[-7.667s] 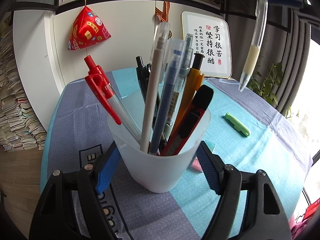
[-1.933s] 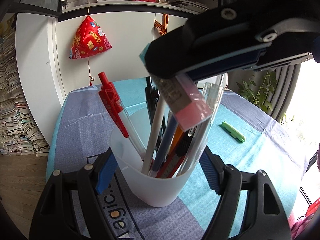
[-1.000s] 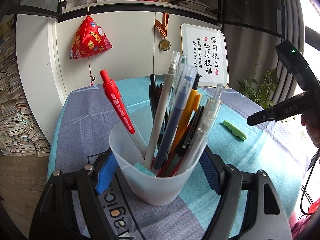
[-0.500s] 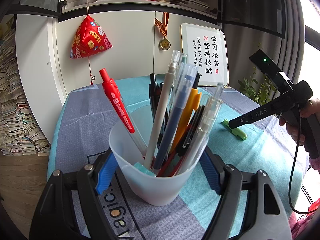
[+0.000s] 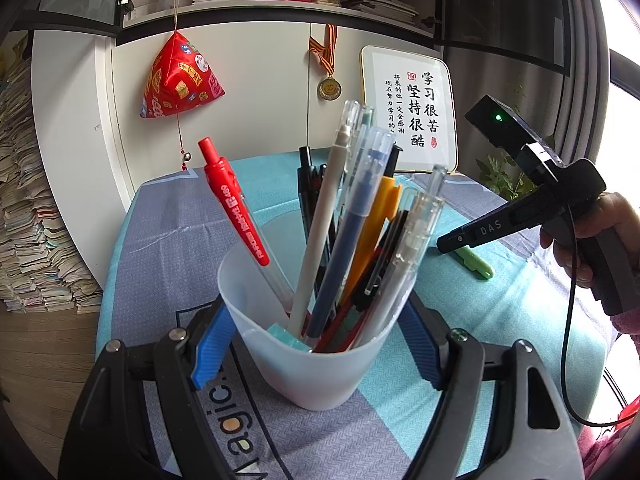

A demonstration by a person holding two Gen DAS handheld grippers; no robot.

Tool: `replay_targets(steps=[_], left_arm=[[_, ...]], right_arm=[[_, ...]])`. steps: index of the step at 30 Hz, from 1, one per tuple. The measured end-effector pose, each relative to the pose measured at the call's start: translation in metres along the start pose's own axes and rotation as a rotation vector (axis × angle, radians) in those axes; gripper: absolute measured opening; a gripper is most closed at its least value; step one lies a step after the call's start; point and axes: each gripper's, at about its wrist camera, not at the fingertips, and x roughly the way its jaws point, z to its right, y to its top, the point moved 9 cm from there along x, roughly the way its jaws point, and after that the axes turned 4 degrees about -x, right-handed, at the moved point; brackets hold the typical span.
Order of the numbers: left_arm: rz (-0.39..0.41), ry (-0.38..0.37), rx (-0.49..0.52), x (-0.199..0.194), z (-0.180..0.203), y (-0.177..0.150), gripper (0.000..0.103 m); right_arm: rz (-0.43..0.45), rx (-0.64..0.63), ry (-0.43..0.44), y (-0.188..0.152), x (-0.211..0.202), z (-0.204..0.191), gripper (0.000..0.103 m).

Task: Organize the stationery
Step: 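Move the right tool to the green highlighter and grasp it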

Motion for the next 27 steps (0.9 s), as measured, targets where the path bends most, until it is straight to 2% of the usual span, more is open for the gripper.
replay_targets(steps=[1,2,11,18,20,23,25,26,27], left_arm=[[0.000,-0.001,-0.001,0.000,0.000,0.000,0.076],[0.000,-0.001,-0.001,0.000,0.000,0.000,0.076],[0.008,-0.001,-0.001,-0.006,-0.001,-0.003,0.076],[0.034,-0.001,0.013,-0.012,0.001,-0.003,0.076],[0.034,-0.001,0.012,-0.012,0.001,-0.003,0.076],[0.033,-0.003,0.008,-0.012,0.000,-0.003,0.076],[0.033,-0.002,0.008,-0.012,0.001,-0.003,0.076],[0.033,-0.002,0.008,-0.012,0.001,-0.003,0.076],[0.033,-0.002,0.008,-0.012,0.001,-0.003,0.076]], right_arm=[[0.000,-0.003,0.003,0.000,0.000,-0.001,0.013],[0.002,0.001,0.007,0.000,-0.001,-0.001,0.012],[0.123,-0.014,0.053,-0.001,-0.060,-0.014,0.012],[0.240,-0.072,0.088,-0.003,-0.116,-0.042,0.008],[0.265,-0.120,0.073,-0.001,-0.128,-0.053,0.008],[0.245,-0.150,0.043,0.002,-0.125,-0.055,0.008],[0.182,-0.135,0.038,0.004,-0.104,-0.044,0.009],[0.143,-0.116,0.026,0.003,-0.091,-0.037,0.011],[0.094,-0.105,0.007,0.003,-0.077,-0.028,0.018]])
